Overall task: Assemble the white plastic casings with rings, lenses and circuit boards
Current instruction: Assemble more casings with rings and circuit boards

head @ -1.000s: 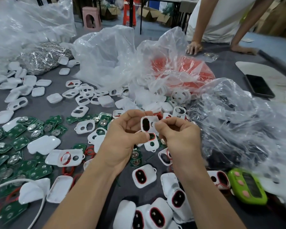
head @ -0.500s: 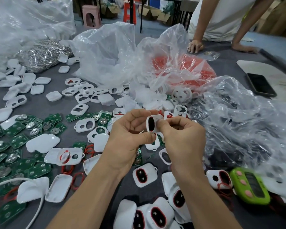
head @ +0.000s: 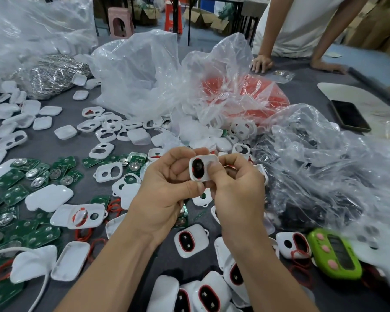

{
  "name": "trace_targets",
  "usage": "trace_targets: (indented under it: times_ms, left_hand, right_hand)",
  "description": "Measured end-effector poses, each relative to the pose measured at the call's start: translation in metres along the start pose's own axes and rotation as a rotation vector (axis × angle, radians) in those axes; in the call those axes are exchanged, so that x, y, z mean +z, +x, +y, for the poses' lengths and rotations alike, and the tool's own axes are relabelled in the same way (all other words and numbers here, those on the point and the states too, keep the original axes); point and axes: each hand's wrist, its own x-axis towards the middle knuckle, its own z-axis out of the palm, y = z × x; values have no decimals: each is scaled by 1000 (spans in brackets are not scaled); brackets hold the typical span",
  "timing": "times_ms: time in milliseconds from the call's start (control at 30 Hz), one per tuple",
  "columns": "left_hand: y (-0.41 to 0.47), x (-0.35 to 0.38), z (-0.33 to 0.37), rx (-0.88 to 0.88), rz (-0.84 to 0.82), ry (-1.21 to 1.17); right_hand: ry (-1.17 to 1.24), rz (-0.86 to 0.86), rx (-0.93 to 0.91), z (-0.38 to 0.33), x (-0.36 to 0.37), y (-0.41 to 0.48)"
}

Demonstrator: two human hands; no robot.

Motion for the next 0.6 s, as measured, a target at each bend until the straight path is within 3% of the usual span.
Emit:
trace_targets:
  times_ms: [133, 267, 600]
  left_hand:
    - [0, -1, 3, 19, 48, 107]
    - [-2, 2, 3, 8, 231, 444]
    - [-2, 6, 4, -33, 380, 525]
  right_hand:
    - [0, -84, 35, 2, -4, 4]
    - [-47, -128, 15, 6, -2, 3]
    - [-147, -187, -35, 4, -2, 2]
